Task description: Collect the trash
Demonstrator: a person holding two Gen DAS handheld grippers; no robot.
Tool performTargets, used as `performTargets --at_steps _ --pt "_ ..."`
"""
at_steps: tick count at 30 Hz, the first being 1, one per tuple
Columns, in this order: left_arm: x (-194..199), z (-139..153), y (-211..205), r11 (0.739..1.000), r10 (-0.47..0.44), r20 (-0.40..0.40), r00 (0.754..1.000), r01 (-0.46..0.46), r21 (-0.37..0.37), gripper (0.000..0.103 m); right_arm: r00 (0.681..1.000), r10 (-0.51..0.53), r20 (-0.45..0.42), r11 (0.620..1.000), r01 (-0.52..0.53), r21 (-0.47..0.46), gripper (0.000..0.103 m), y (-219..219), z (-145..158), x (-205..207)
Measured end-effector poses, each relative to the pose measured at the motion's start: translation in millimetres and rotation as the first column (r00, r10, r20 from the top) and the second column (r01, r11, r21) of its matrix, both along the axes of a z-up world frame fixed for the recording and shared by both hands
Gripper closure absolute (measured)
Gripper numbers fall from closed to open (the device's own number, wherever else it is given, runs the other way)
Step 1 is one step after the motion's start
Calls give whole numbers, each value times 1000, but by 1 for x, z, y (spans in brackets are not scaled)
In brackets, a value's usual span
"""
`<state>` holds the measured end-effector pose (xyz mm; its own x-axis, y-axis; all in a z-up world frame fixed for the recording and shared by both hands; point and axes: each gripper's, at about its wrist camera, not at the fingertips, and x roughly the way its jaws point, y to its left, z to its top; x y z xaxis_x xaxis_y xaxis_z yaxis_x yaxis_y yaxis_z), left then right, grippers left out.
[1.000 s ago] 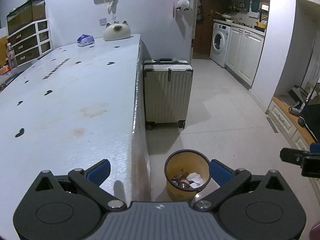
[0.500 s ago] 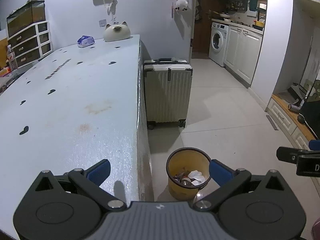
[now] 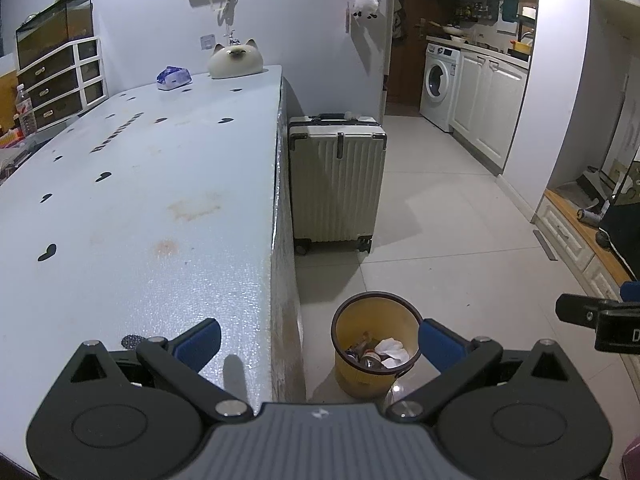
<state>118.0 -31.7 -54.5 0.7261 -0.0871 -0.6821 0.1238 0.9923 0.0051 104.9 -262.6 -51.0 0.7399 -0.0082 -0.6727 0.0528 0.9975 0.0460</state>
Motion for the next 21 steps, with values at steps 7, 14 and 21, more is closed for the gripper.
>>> performTargets --at_steps 7,14,21 --pt "-1 0 1 1000 1 4 1000 -1 2 0 1000 -2 2 1000 2 -2 0 0 0 0" --pt "-2 1 1 1000 -1 7 1000 1 2 0 1000 -1 2 1000 1 -2 0 1 0 -1" --pt "-2 1 0 1000 0 6 1000 0 2 0 1000 0 2 1000 0 -4 0 3 0 -1"
